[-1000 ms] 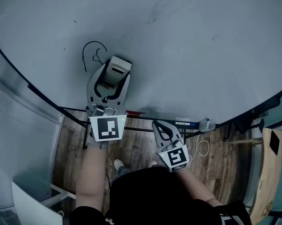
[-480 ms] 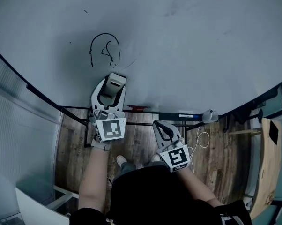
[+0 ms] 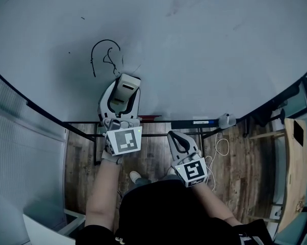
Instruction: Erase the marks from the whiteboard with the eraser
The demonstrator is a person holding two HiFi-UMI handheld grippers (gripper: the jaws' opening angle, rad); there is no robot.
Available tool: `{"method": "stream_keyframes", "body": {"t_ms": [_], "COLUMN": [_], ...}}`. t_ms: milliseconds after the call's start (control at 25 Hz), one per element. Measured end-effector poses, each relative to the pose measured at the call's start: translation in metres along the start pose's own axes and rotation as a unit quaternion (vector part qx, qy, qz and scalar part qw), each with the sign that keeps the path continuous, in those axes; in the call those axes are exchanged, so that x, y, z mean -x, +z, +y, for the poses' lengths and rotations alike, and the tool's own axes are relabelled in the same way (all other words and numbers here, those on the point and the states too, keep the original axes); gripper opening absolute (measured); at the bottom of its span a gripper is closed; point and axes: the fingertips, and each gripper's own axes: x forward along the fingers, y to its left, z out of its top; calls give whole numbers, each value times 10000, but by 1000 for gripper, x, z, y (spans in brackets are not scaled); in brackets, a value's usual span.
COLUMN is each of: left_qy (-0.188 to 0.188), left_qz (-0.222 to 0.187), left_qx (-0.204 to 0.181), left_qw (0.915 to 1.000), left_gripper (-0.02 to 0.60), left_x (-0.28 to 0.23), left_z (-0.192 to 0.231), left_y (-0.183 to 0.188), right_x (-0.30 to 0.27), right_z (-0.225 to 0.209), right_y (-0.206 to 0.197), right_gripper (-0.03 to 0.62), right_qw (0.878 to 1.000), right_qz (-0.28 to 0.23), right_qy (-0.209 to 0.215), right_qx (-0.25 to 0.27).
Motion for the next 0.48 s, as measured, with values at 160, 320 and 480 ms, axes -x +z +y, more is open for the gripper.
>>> {"method": "stream_keyframes", "body": {"t_ms": [160, 320, 480], "left_qy": [12, 72, 61], "left_qz": [-379, -906, -1259], "left_qx": [-175, -280, -663], "left_qw": [9991, 9955, 9898], "left_gripper": [267, 267, 267], "left_x": [-18, -36, -51], "left_z": [2, 5, 17], "left_y": [52, 103, 158], "right_x": [7, 13, 20], "right_z": [-12, -23, -37], "right_y": [6, 9, 14], "right_gripper": [28, 28, 29], "right_qw": [9998, 9996, 9993], "right_qz": [-100, -163, -241], "right_qy": [-149, -217, -286], "right_qx": [-30, 6, 38]}}
